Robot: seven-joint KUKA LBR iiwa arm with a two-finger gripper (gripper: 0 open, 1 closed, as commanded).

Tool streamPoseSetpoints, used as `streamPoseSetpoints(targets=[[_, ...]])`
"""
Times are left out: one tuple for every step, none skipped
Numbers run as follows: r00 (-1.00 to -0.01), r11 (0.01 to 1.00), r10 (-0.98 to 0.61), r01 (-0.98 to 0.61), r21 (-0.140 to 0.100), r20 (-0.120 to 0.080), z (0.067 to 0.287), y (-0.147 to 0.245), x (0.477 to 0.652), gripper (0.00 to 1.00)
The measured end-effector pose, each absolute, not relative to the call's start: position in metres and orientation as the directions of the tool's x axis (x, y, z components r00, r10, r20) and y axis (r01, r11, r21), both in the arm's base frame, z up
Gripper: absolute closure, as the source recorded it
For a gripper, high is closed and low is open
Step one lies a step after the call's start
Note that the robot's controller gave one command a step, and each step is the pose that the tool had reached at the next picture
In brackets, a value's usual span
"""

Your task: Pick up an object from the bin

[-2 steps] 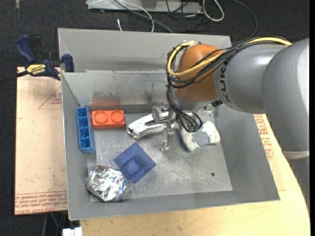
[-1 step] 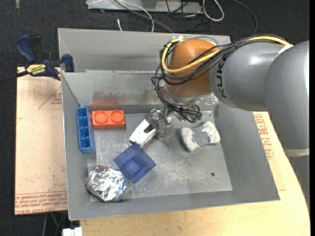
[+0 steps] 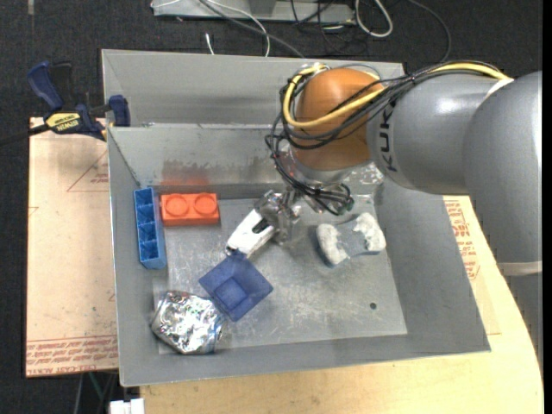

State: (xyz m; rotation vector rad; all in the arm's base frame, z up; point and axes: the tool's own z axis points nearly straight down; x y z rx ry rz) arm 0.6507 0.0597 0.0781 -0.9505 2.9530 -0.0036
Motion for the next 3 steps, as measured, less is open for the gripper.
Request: streamPoseSetpoints(targets=[[-0.812,0.812,-0.583,-0.584,-0.006,-0.024,0.095,0.06,0.645,1.0],[-0.811,0.811,-0.584,-0.584,-0.008,-0.028,0.14,0.061,0.646,1.0],[-0.811,0.812,-0.584,-0.584,-0.009,-0.03,0.162,0.061,0.647,1.0]])
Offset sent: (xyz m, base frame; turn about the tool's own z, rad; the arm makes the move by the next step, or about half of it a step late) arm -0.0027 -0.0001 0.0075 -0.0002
